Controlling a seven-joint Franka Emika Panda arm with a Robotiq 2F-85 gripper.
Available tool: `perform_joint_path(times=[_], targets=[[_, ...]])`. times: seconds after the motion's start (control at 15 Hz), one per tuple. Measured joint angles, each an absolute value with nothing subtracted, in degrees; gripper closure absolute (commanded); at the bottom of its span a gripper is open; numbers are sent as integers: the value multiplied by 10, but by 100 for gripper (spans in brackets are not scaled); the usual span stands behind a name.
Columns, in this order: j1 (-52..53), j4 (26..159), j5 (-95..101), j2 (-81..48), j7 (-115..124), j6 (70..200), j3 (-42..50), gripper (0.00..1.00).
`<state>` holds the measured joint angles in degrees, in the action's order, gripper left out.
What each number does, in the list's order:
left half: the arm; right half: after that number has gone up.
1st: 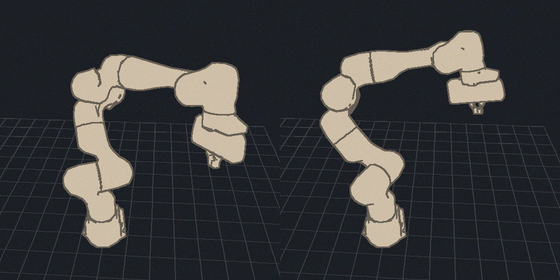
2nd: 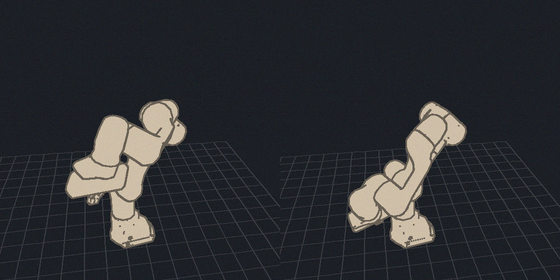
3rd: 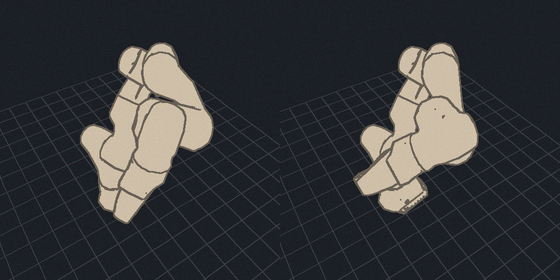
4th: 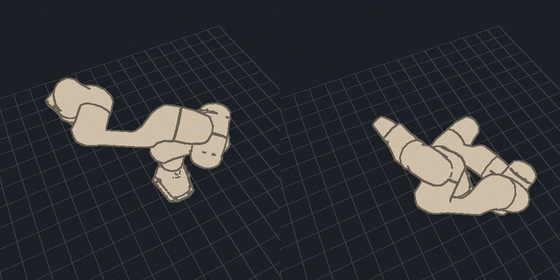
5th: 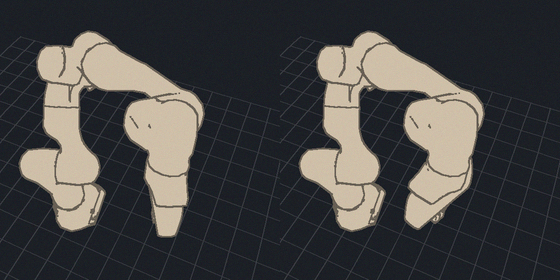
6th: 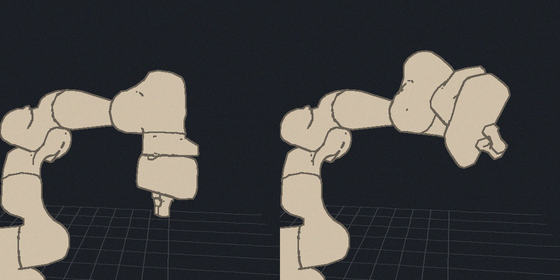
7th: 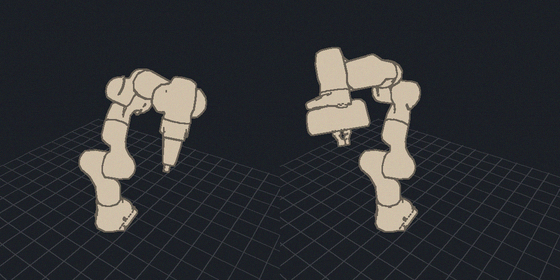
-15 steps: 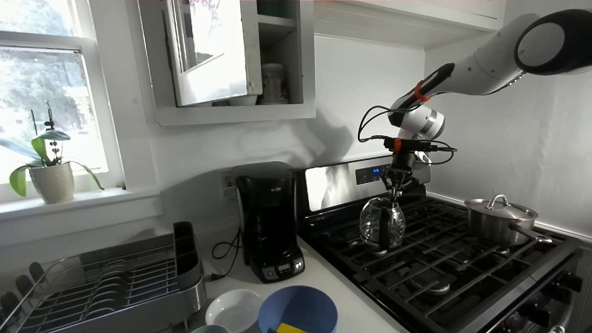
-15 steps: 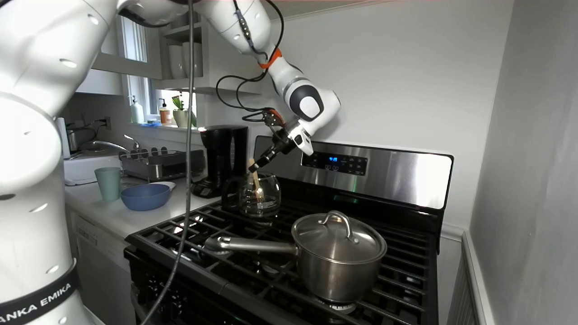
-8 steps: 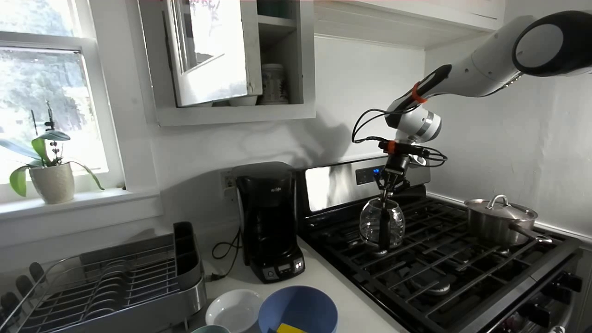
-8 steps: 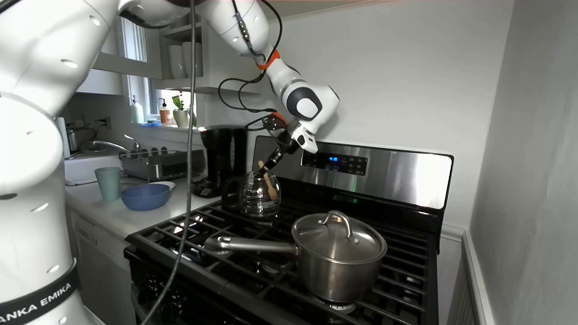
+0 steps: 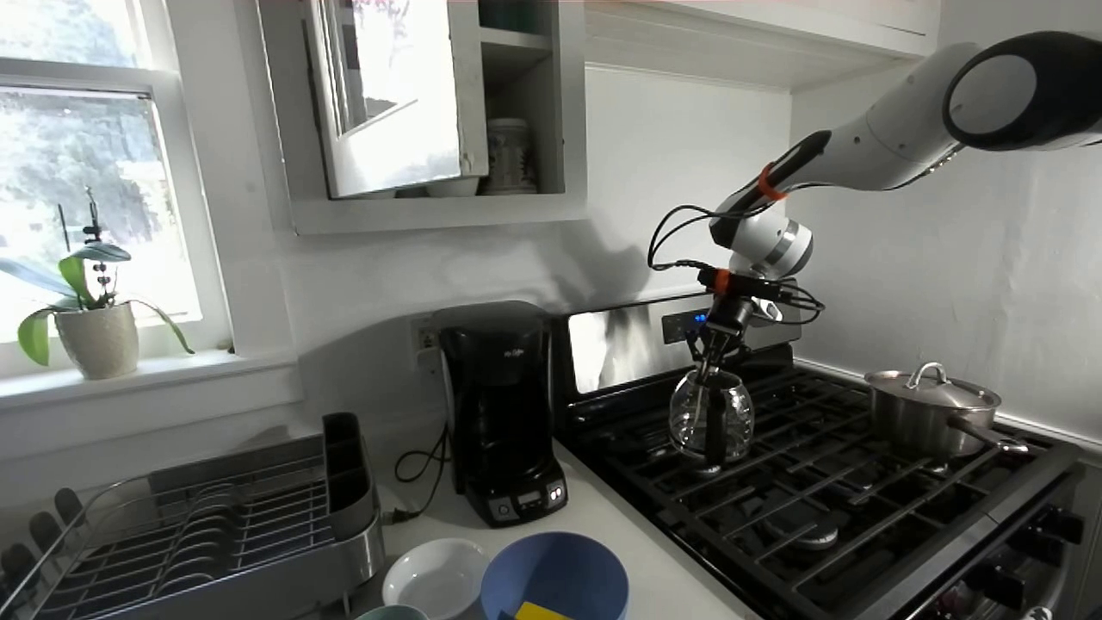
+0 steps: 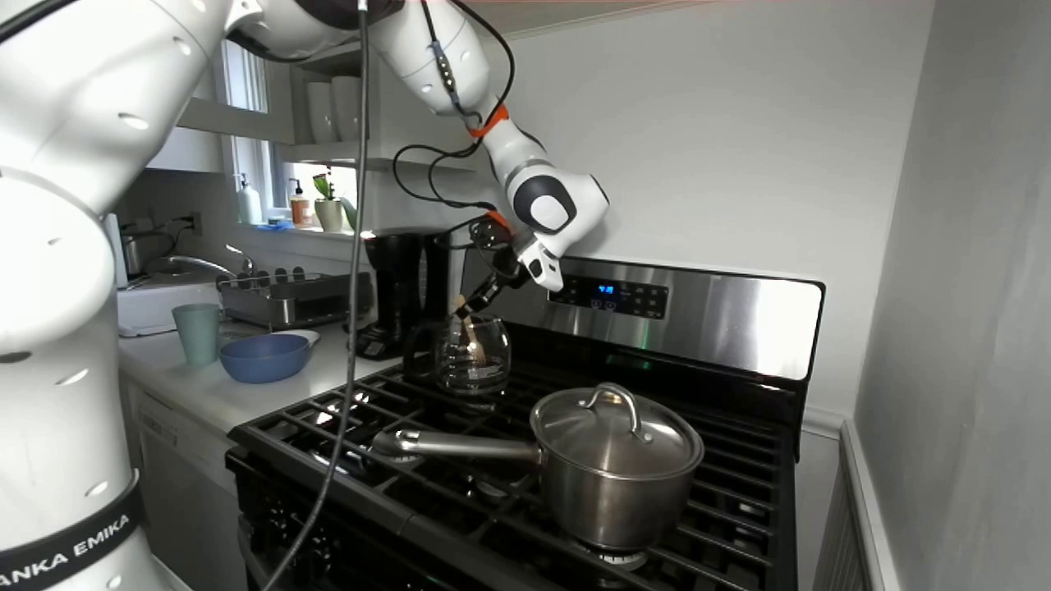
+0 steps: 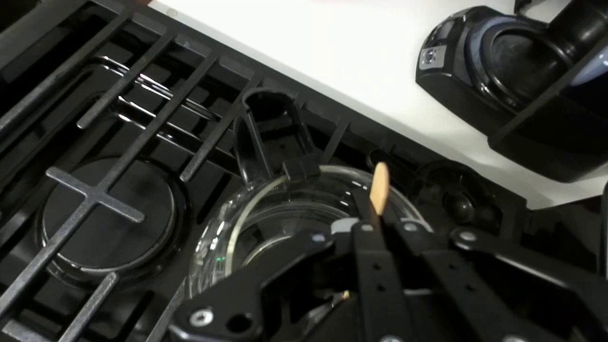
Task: Pick up the wooden fork and mix the contents of the kettle, put the wooden fork back on the blue bowl
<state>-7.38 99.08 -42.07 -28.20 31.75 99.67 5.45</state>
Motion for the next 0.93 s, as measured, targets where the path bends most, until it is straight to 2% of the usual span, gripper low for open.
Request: perform_joint_path(times=[0.53,0.93], targets=[[-74,989,-423,-285,348,933,66,99],[-75,986,-424,-286,381,981,83,99]])
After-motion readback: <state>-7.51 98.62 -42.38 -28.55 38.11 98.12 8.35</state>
